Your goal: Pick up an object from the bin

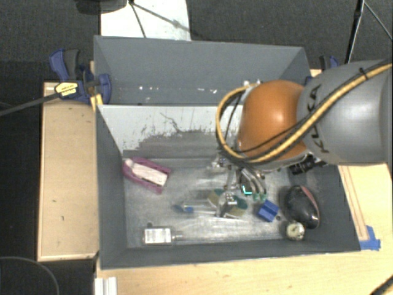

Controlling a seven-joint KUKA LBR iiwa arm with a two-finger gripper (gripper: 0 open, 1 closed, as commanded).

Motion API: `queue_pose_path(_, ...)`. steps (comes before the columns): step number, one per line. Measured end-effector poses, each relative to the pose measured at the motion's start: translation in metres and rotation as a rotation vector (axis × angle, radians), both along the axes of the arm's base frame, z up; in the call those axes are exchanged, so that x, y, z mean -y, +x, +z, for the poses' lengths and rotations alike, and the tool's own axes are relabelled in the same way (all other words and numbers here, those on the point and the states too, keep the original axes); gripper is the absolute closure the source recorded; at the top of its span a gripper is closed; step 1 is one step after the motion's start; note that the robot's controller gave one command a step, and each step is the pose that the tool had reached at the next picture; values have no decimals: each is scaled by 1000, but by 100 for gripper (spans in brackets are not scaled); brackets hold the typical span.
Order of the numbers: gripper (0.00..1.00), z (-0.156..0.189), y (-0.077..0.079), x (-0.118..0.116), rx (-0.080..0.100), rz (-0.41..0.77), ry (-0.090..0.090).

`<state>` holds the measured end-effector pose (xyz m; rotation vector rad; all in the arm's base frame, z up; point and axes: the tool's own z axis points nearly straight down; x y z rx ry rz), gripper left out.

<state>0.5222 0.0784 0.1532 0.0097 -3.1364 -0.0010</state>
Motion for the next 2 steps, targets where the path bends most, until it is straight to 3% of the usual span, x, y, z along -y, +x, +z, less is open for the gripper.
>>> queue_pose_path(1,0,-65,55,49,22,52,5)
queue_pose_path(2,0,-52,8,4,7,34,2)
